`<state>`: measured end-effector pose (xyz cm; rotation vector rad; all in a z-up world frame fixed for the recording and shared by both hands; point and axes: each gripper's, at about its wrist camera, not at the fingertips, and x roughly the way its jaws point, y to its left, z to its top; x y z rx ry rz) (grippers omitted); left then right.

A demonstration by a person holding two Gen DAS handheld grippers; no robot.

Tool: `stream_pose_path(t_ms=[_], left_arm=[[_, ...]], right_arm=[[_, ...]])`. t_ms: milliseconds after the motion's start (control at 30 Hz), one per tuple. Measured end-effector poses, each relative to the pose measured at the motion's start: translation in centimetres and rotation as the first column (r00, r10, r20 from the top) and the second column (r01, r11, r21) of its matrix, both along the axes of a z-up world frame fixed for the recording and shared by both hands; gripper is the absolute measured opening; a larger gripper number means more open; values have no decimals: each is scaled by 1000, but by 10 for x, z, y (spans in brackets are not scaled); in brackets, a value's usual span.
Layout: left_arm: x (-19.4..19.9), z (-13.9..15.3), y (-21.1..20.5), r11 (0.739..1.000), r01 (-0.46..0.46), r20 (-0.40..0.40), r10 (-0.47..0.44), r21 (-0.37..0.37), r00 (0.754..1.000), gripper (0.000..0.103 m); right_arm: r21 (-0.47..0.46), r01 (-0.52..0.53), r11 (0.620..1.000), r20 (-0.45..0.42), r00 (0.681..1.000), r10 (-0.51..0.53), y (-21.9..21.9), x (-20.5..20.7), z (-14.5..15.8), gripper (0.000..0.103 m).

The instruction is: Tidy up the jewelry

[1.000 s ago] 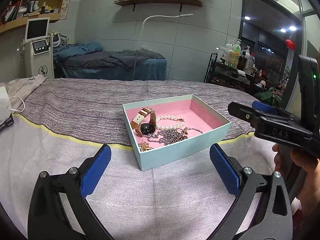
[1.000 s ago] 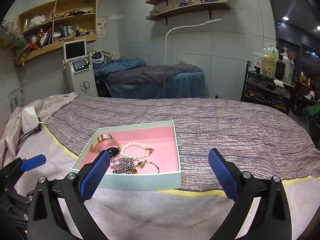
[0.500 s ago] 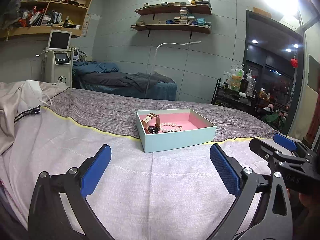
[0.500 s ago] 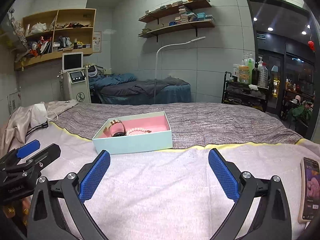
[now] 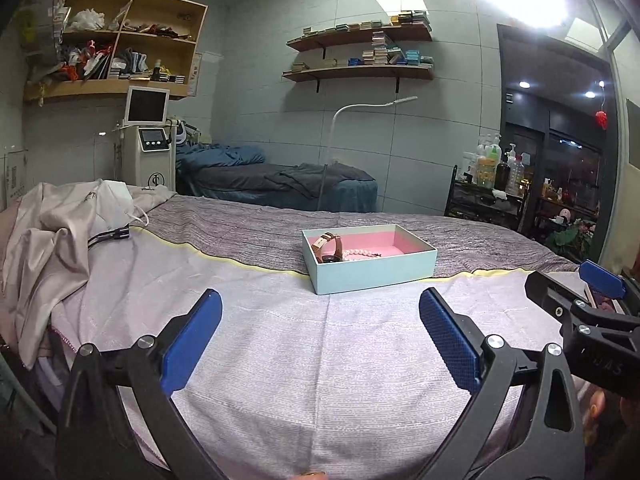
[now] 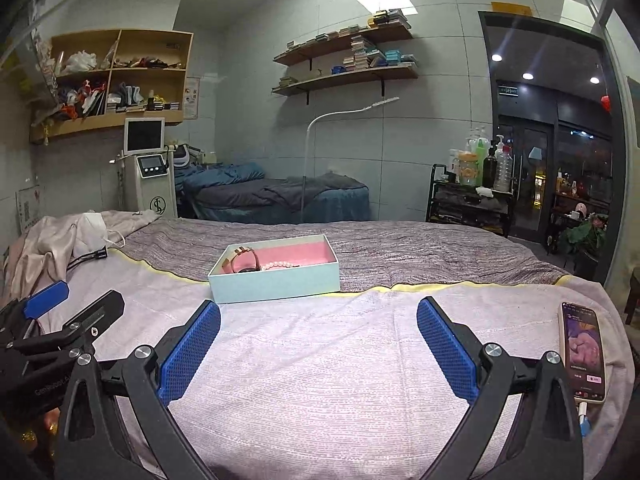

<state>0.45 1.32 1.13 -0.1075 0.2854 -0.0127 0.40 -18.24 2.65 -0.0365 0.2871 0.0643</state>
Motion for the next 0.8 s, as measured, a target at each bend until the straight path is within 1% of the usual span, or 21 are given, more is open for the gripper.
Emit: stream_pose_path(t_ms=[167,267,433,800], left_arm=[[-5,-1,10,999,-17,-43,16,-39,999,97],[-8,0,7,999,-40,-34,39,-14,999,97],[-9,1,1,1000,-24,-32,24,13,999,97],[-8,-2,1,999,-33,-40,34,18,999,97]], right_arm=[[-11,-12,1000,-15,1000,12,2,-8,-2,97],[-20,-13,1000,-12,1000,12,4,-10,-3,97],[-11,-14,1000,-12,1000,14,3,-10,-3,97],[-19,-32,999,-16,999,31,7,-12,-4,97]])
